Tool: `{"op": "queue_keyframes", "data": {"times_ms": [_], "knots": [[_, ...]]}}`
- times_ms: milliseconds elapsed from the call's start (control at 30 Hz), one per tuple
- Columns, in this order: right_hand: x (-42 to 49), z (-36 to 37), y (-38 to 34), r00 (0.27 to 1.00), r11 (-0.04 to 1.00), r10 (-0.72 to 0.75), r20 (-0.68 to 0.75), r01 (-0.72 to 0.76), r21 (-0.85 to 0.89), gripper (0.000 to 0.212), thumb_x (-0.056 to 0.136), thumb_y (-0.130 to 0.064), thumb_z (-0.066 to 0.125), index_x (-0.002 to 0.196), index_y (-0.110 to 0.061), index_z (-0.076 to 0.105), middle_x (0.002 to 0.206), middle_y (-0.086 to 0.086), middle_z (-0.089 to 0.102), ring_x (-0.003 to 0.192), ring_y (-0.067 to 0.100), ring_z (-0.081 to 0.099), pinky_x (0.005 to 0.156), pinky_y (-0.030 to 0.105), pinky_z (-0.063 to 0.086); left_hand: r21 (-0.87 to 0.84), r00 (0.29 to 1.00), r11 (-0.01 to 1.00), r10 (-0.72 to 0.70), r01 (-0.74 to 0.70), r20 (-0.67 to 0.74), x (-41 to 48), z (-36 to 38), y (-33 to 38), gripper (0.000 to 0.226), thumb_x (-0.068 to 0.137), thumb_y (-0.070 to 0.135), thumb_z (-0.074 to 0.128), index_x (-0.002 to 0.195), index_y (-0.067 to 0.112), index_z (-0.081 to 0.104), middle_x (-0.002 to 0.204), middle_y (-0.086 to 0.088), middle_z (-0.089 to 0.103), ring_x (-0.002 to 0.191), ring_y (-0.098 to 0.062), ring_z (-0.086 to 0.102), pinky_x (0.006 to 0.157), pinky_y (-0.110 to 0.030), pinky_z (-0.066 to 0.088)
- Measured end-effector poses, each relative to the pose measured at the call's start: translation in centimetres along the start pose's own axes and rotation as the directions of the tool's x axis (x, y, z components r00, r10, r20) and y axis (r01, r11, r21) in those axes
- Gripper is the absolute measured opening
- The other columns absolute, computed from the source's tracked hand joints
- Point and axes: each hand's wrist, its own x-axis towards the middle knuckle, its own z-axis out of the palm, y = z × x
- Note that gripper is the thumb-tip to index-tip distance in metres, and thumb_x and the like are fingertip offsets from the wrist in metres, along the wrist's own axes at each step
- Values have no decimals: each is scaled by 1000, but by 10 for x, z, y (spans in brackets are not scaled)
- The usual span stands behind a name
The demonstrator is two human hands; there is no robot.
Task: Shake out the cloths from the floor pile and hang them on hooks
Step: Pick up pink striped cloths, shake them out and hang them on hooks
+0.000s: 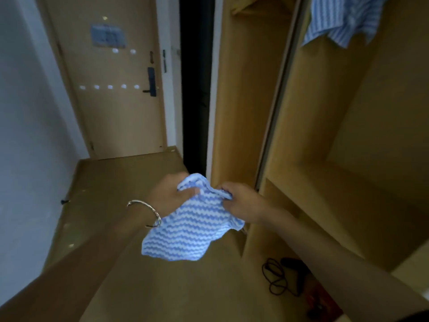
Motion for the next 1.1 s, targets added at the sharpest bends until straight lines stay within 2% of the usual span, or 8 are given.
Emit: {"op": "queue_keyframes", "data": {"times_ms": [133, 233, 333, 400, 567, 767, 933, 1100], "knots": [[-2, -47, 51, 970, 990, 143, -194, -139, 37, 18, 90, -15, 51, 106, -19, 60, 92, 1, 64, 88, 18, 59, 78, 32, 47, -2, 987, 988, 157, -157, 35, 90, 44, 31, 49, 66, 60, 53, 70, 11, 50, 63, -3, 54, 61, -15, 50, 64, -32, 42], [-1, -89, 95, 920, 982, 186, -346, -183, 43, 25, 93, -20, 56, 118, -20, 57, 98, -5, 62, 91, 13, 58, 72, 20, 41, 45, 961, 964, 255, -261, 108, 142, 80, 69, 37, 82, 46, 59, 67, 16, 44, 59, 2, 50, 60, -18, 48, 56, -27, 36], [9, -130, 138, 852, 987, 145, -502, -158, 17, 38, 93, -23, 57, 129, -20, 45, 101, -5, 58, 91, 16, 58, 79, 28, 43, 86, 925, 925, 361, -371, 115, 190, 108, 108, 38, 90, 37, 58, 63, 19, 37, 57, 5, 44, 55, -14, 41, 50, -20, 29], [20, -158, 162, 798, 994, 84, -597, -112, -10, 40, 92, -25, 58, 128, -18, 40, 103, -5, 55, 92, 16, 57, 80, 33, 45, 78, 910, 910, 398, -408, 118, 224, 121, 128, 39, 89, 43, 57, 66, 16, 39, 59, 3, 45, 56, -17, 43, 53, -26, 30], [55, -228, 210, 729, 985, -130, -672, 17, -172, 22, 94, -19, 52, 106, -31, 38, 98, -15, 48, 80, 2, 47, 70, 22, 36, 79, 885, 882, 464, -465, 31, 313, 134, 179, 40, 89, 44, 55, 69, 13, 41, 58, 0, 45, 58, -21, 42, 56, -33, 30], [100, -297, 253, 620, 968, -230, -750, 68, -240, 23, 80, -21, 39, 95, -34, 49, 96, -11, 47, 91, 8, 54, 80, 34, 46, 144, 818, 813, 574, -564, -31, 393, 138, 242, 34, 91, 43, 51, 74, 14, 49, 63, -2, 53, 67, -25, 54, 60, -37, 36], [124, -366, 281, 429, 982, -187, -884, 118, -150, 28, 83, -10, 51, 86, -37, 55, 93, -14, 55, 91, -3, 55, 80, 13, 41, 167, 738, 731, 674, -661, -26, 450, 130, 297, 35, 92, 42, 52, 65, 21, 41, 63, 4, 49, 82, -29, 57, 65, -36, 36], [139, -435, 299, 289, 968, -57, -956, 249, 18, 27, 91, -3, 58, 83, -30, 58, 84, -18, 63, 77, -2, 57, 68, 14, 45, 253, 612, 586, 790, -770, 34, 505, 113, 349, 29, 94, 43, 48, 71, 27, 41, 63, 3, 48, 63, -15, 51, 54, -30, 31]]}}
